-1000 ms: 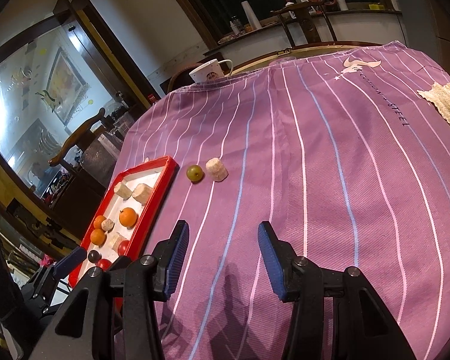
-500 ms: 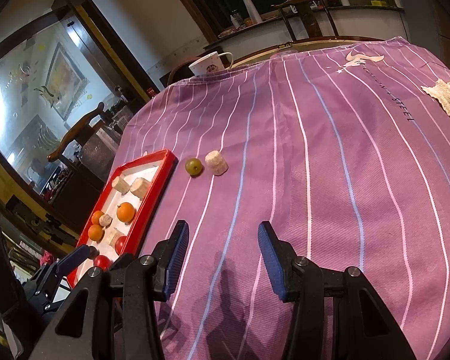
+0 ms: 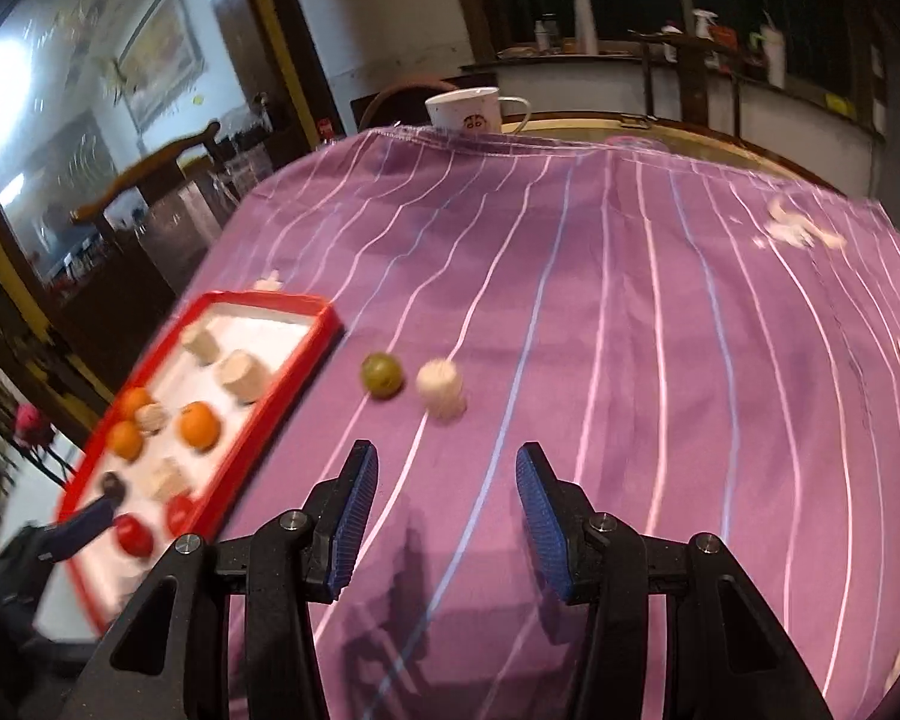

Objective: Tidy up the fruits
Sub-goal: 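Withdraw both open tools from the tray, then grasp the green grape with the left tool while the right tool grasps the cork cylinder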

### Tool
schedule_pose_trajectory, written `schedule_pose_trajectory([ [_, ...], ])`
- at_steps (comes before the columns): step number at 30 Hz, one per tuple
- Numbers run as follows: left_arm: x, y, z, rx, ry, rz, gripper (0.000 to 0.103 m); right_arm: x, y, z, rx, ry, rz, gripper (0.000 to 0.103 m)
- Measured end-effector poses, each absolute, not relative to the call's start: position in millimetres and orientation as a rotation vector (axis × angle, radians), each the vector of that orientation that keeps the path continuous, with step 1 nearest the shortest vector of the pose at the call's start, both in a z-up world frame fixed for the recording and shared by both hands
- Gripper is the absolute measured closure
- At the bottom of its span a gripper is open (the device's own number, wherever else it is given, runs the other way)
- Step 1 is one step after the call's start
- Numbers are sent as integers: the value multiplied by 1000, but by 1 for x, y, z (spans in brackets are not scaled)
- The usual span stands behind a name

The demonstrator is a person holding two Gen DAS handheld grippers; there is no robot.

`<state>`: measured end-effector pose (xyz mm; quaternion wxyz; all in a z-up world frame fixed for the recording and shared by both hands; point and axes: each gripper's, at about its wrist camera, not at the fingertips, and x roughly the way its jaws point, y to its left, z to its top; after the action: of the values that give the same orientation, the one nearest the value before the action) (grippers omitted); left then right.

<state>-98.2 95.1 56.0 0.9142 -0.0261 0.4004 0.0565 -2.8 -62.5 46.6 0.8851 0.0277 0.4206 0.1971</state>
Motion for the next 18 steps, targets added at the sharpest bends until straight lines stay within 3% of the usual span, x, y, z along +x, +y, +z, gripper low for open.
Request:
schedule_pose_trajectory([
  [13,-85,96,49,-75,852,77,16,48,-21,14,-97,890,428,53],
  [15,-82,94,52,-74,853,59,16,52,-19,12,-89,902,442,71],
  [18,-73,91,56,-77,855,22,16,54,-25,11,-67,910,450,77],
])
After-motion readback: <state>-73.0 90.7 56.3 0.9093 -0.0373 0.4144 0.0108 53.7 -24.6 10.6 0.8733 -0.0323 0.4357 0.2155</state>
